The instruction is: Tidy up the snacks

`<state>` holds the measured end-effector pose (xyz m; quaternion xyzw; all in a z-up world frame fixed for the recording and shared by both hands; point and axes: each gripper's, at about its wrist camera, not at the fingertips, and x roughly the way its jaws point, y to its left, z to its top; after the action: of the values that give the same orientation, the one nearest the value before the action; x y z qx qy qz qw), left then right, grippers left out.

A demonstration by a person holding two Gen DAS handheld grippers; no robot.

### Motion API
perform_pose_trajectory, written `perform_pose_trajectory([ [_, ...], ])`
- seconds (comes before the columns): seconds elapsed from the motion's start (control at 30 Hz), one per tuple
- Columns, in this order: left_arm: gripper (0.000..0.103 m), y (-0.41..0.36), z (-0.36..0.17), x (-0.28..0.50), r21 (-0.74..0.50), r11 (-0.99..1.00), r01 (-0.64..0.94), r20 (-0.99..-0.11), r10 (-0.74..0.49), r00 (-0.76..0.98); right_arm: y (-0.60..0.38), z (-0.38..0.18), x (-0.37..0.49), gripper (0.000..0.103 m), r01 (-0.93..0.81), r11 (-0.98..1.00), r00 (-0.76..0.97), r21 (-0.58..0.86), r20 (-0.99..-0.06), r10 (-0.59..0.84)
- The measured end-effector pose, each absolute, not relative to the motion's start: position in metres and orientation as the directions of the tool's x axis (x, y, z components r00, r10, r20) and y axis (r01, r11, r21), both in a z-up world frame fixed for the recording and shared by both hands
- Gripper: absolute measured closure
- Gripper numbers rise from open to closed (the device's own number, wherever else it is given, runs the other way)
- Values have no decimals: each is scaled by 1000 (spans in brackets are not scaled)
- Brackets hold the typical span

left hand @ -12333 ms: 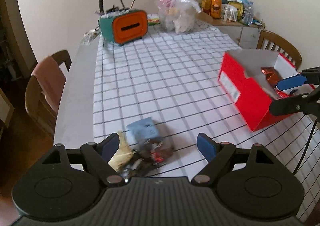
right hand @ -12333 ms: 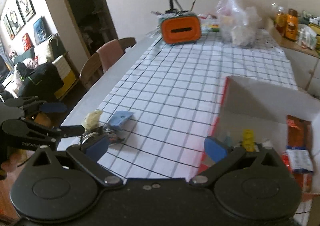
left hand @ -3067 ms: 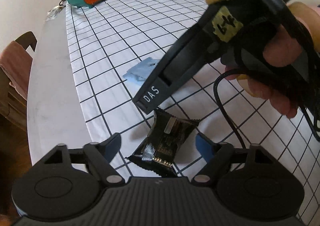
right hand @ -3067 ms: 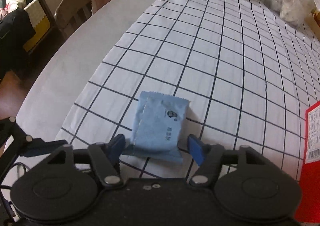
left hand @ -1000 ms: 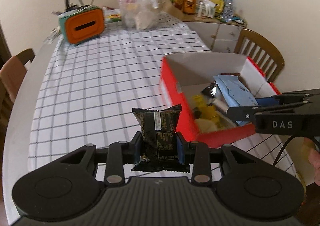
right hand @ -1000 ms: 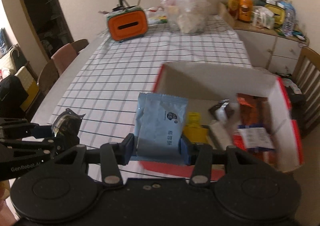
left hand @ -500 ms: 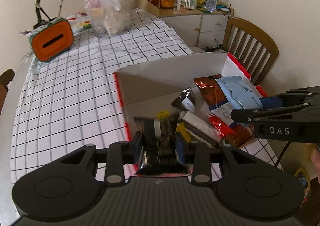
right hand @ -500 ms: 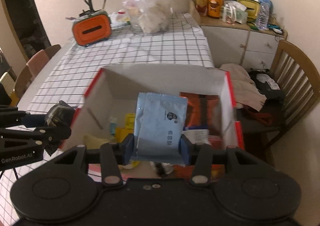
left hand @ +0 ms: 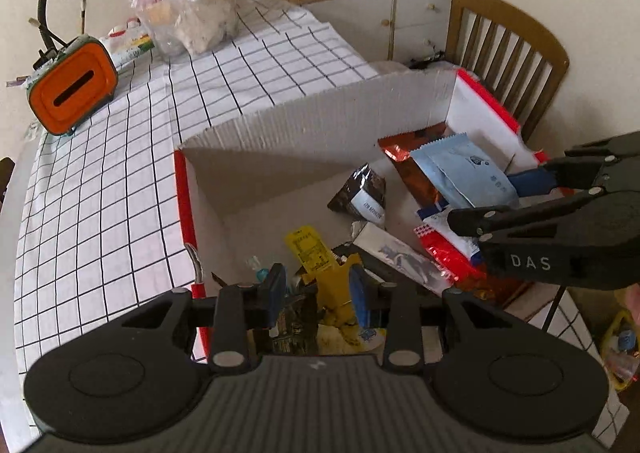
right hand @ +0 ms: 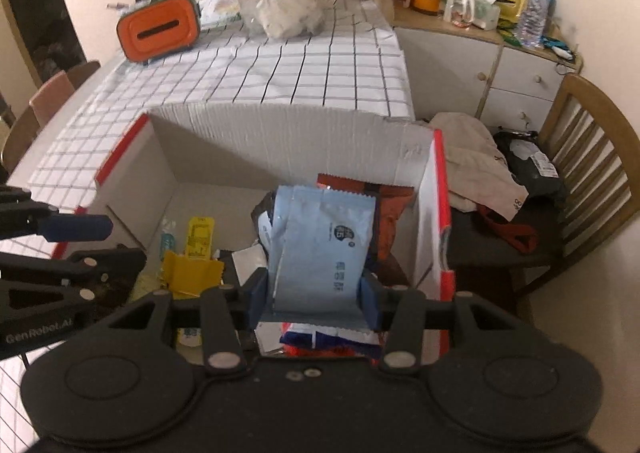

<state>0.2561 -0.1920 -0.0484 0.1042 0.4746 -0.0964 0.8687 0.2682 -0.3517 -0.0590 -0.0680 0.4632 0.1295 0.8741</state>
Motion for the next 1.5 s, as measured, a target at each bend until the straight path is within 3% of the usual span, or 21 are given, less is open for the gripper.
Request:
perform_pose_trajectory([
  [0.57, 69, -188, -61, 255, 86, 968, 238, -856, -50, 514, -363, -67, 273, 54, -287, 957, 493, 45, -850, 187],
  [0.83, 65, -188, -46, 241, 68, 970, 233, -836, -72, 544, -375, -46, 258, 42, -288, 955, 528, 77, -819, 225],
  [0.97, 54, -190, -37, 231, 69, 968, 240, -818, -82, 569, -379, -33, 247, 36, -287, 952, 549, 102, -797, 251],
  [1.03, 47, -191, -31, 224, 73, 967, 244, -803, -88, 590, -380, -26, 239, 22, -290, 951, 569, 111, -778, 265],
  [1.23, 35, -190, -14, 206, 58, 968, 244, -768, -113, 630, -380, -5, 219, 19, -315, 940, 598, 131, -741, 304],
  [1.5, 21, -182, 5, 181, 8, 976, 218, -733, -143, 665, -384, 17, 194, 8, -342, 925, 635, 165, -685, 357],
])
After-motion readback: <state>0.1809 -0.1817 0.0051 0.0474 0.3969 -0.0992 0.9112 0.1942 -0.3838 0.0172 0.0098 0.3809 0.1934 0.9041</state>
